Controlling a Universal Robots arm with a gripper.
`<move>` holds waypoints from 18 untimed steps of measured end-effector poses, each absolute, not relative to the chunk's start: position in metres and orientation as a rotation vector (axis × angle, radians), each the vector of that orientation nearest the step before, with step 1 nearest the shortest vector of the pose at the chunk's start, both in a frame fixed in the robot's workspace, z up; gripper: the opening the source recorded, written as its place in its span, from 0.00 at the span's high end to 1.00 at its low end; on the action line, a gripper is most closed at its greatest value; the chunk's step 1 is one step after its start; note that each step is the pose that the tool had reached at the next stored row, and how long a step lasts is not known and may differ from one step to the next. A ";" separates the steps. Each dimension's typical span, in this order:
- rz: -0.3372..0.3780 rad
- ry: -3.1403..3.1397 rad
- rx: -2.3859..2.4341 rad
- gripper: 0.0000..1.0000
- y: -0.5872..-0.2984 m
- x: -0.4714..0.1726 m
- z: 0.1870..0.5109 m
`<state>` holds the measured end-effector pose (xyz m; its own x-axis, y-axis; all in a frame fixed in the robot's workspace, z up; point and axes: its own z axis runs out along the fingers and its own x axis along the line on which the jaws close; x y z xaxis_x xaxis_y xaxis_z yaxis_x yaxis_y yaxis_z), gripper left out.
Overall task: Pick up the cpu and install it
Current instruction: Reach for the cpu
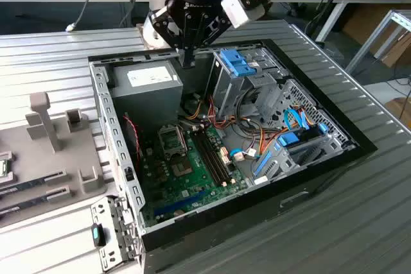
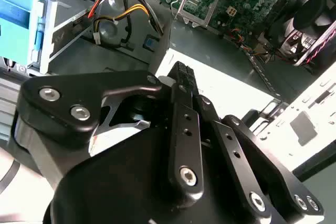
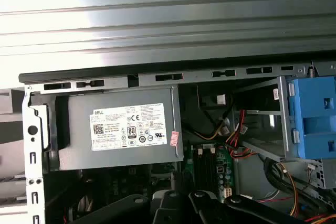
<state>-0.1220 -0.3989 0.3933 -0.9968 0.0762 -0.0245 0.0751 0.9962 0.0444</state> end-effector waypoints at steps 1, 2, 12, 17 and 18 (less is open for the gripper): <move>0.068 3.113 0.118 0.89 -0.399 -0.123 0.393; 0.068 3.113 0.118 0.89 -0.399 -0.123 0.393; 0.068 3.112 0.118 0.89 -0.399 -0.134 0.393; 0.068 3.112 0.118 0.89 -0.399 -0.138 0.393; 0.068 3.113 0.118 0.89 -0.399 -0.139 0.393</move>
<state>-0.1389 -0.3989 0.3934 -0.9968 0.0762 -0.0244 0.0751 0.9962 0.0443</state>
